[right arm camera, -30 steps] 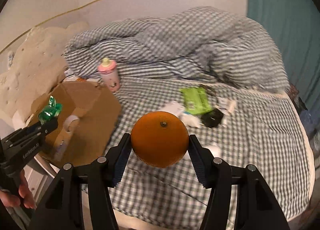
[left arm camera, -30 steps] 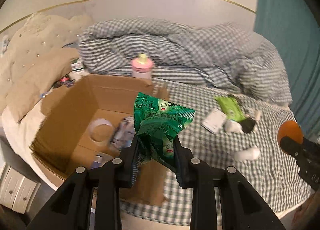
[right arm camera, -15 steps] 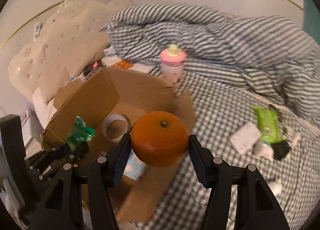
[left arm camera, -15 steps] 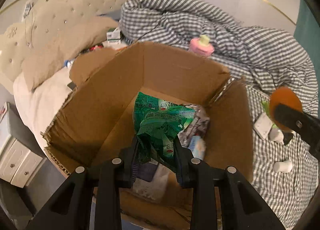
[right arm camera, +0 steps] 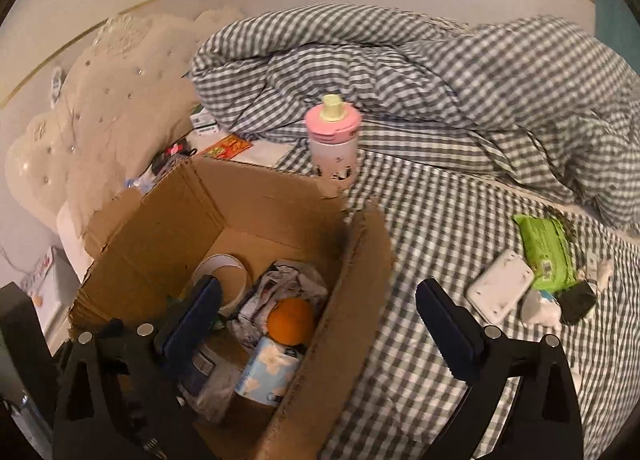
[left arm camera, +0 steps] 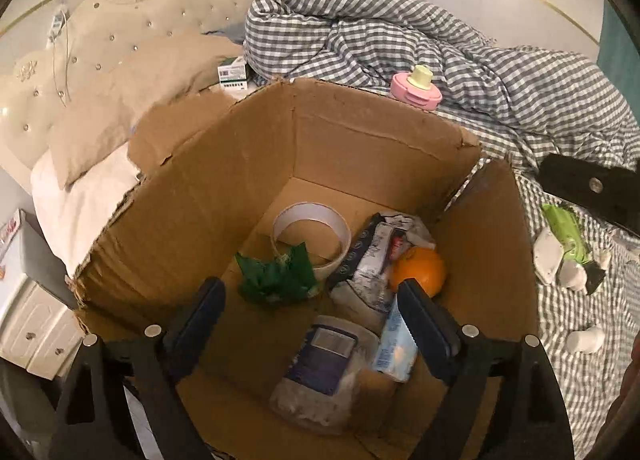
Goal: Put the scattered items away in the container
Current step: 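Carry the green packet and orange over the box while both tools release them, then grasp the black jar with the right tool while the left grasps the white plastic tray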
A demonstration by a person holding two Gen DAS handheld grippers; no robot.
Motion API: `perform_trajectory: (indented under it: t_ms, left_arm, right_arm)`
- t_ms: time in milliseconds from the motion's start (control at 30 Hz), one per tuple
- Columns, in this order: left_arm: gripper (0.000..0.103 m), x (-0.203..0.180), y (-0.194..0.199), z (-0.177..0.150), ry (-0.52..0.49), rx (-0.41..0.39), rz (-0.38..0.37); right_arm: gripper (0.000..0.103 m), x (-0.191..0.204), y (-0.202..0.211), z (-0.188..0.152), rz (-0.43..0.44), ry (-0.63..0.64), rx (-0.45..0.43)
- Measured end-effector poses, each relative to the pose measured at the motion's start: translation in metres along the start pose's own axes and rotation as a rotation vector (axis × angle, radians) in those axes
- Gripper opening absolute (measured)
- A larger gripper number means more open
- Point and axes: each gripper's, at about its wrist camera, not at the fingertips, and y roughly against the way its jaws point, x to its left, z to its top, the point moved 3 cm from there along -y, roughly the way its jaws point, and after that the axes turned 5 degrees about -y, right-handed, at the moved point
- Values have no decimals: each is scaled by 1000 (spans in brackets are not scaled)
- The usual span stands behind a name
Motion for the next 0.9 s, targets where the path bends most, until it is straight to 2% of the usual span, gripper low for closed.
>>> perform_trajectory:
  t_ms: [267,433,667,900]
  left_arm:
    - [91,-39,30,-3,-27,-32,-18]
    - [92,-91,58,-8,-92,-76,-73]
    - [95,-173,85,-25,-199,-99,-166]
    - [100,-230,89,-45,-273,-97,-193]
  right_arm:
    - [98,-67,42,-18,-44,-82,-21]
    - [98,-115,84,-33,-96,-119,-58]
    - [98,-193,147,-59,-169,-205,-120]
    - [98,-249,176,-88,-211,-283,-149]
